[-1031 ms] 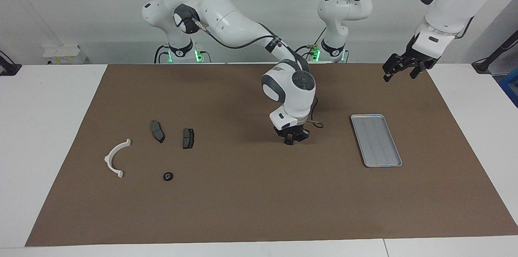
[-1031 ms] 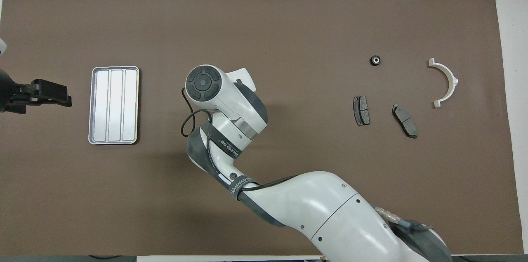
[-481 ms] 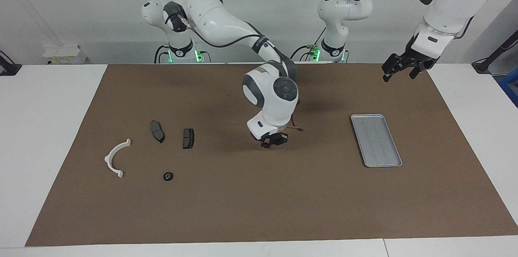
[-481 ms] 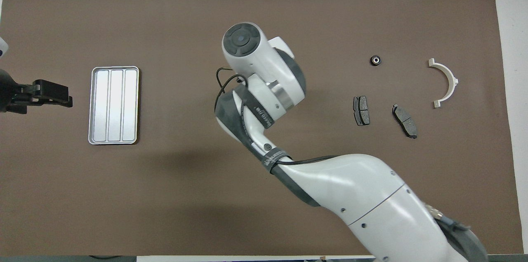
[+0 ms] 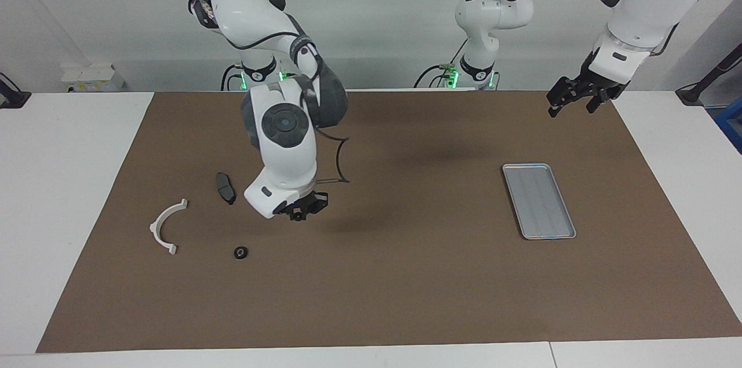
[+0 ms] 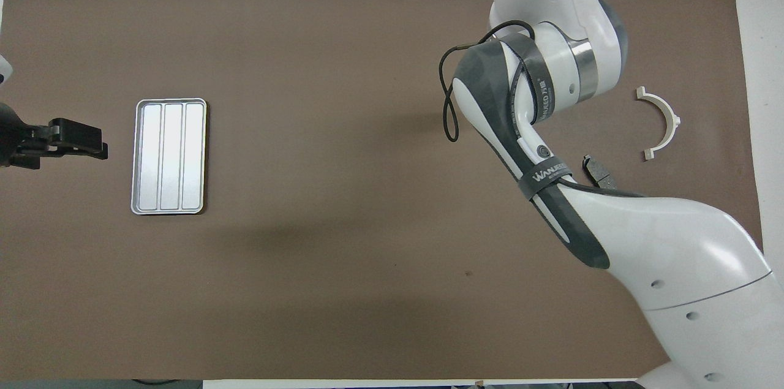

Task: Place bearing gear from tray to pile

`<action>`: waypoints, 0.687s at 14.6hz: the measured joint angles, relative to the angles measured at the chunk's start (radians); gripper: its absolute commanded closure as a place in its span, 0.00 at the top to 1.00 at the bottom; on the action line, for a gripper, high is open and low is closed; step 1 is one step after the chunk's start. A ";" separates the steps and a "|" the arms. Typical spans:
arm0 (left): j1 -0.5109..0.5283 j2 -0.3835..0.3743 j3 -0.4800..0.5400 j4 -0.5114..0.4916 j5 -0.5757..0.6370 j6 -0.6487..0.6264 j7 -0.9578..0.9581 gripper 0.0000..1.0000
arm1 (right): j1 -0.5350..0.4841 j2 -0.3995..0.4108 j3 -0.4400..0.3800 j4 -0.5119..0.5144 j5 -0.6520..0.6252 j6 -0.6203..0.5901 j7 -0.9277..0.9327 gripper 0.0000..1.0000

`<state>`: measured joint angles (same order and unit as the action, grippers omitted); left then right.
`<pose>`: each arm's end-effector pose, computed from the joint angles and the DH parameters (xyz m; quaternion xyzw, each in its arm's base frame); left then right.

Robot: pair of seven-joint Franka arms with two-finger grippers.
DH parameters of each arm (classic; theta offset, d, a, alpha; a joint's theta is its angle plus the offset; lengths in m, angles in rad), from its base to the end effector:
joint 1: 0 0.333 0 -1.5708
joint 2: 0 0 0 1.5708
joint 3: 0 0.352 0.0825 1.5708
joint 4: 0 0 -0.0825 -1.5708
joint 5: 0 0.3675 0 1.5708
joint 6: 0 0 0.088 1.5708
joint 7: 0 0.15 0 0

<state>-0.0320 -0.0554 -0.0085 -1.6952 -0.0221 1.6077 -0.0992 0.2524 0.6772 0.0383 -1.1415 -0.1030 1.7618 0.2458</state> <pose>0.5178 -0.0243 0.5933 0.9994 0.0299 -0.0168 0.0096 0.7157 0.1921 0.3913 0.9984 0.0297 -0.0171 0.0443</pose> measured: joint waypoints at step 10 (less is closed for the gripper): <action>0.000 0.000 -0.002 0.000 0.000 0.000 0.000 1.00 | -0.082 -0.013 0.001 -0.274 0.014 0.330 -0.065 0.00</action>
<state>-0.0320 -0.0554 -0.0105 -1.6953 -0.0221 1.6077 -0.0992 0.1704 0.6645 0.0395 -1.4158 -0.0892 2.0914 0.1813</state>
